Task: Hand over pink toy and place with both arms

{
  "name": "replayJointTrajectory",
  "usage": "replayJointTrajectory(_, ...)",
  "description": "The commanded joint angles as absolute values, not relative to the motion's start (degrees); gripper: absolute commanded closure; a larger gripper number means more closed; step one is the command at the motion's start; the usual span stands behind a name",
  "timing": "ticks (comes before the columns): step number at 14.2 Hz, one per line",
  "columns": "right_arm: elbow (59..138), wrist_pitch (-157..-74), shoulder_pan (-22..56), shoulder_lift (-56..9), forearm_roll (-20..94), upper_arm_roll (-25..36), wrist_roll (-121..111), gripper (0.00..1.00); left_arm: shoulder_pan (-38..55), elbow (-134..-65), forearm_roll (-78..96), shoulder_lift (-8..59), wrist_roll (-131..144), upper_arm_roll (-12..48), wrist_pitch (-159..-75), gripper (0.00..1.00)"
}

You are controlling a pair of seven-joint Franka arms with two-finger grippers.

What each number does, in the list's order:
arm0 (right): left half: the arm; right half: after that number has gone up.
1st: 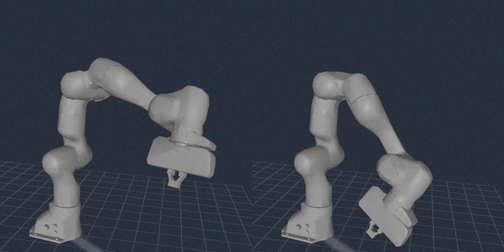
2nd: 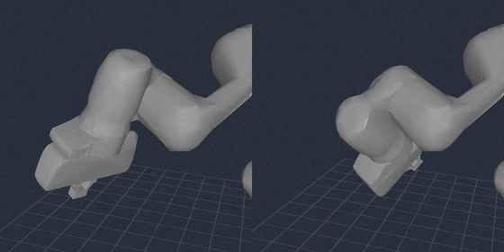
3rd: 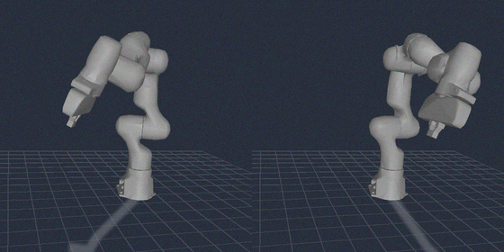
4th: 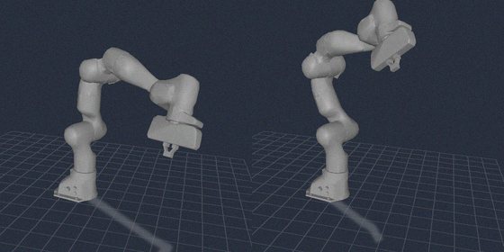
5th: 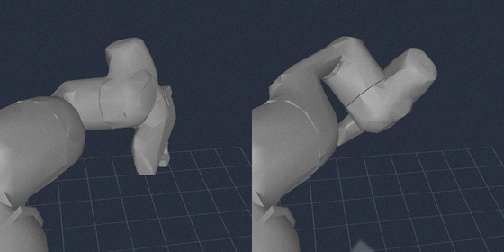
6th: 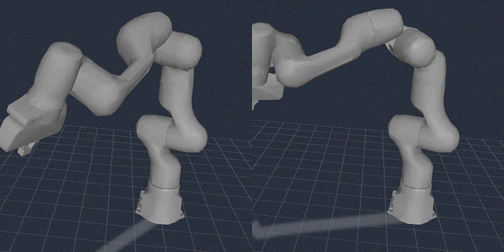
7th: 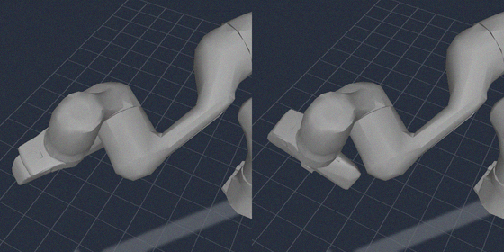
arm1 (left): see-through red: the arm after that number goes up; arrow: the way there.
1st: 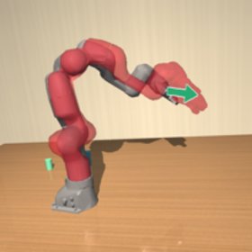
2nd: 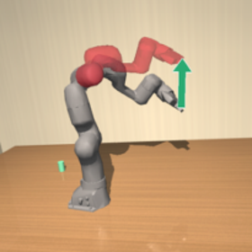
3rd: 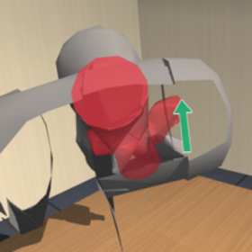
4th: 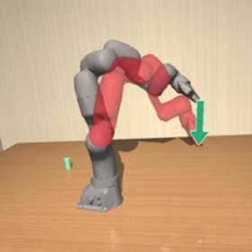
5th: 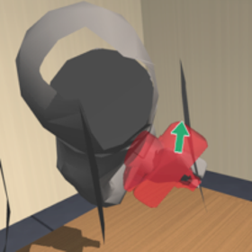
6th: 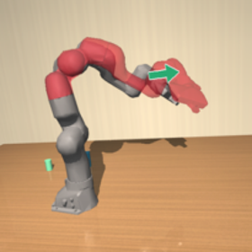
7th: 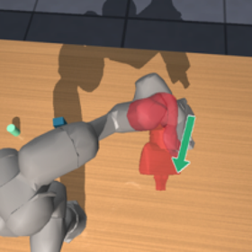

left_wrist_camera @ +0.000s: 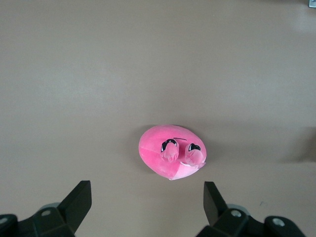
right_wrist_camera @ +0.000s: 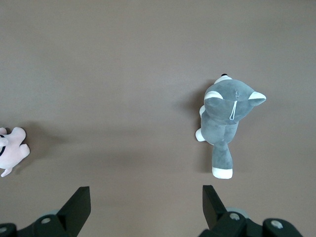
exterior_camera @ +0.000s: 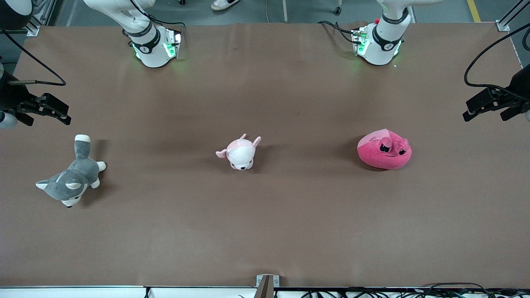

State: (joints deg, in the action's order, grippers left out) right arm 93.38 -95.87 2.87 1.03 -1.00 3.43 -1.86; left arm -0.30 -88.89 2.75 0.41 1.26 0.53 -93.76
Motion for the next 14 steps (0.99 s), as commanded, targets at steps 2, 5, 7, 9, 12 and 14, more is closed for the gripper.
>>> replayJointTrajectory(2,95.1,-98.3,3.1,2.5,-2.4,3.5,-1.6,0.0,-0.8,-88.1,2.4,1.0,0.5,0.4,-93.1,0.0)
replayJointTrajectory(5,95.2,-99.1,2.5,1.8,-2.4,3.7,-1.6,0.0,-1.9,-88.2,2.8,1.1,0.9,0.5,-93.2,0.0)
replayJointTrajectory(7,95.1,-99.3,2.7,1.8,-2.7,3.7,-1.7,0.0,-1.5,-88.2,2.9,2.0,0.9,1.0,-92.9,0.0)
replayJointTrajectory(9,95.0,-99.6,2.9,1.8,-4.1,3.6,-1.5,0.0,-1.0,-89.0,3.1,3.3,1.1,1.1,-91.3,0.0)
replayJointTrajectory(12,95.1,-99.8,2.4,1.8,-3.8,3.7,-1.2,0.0,0.5,-91.8,3.1,6.4,1.4,1.1,-91.3,0.0)
replayJointTrajectory(14,95.1,-99.8,1.4,1.6,-2.3,4.0,-0.9,0.0,0.6,-92.5,3.5,9.7,1.9,1.7,-91.6,0.0)
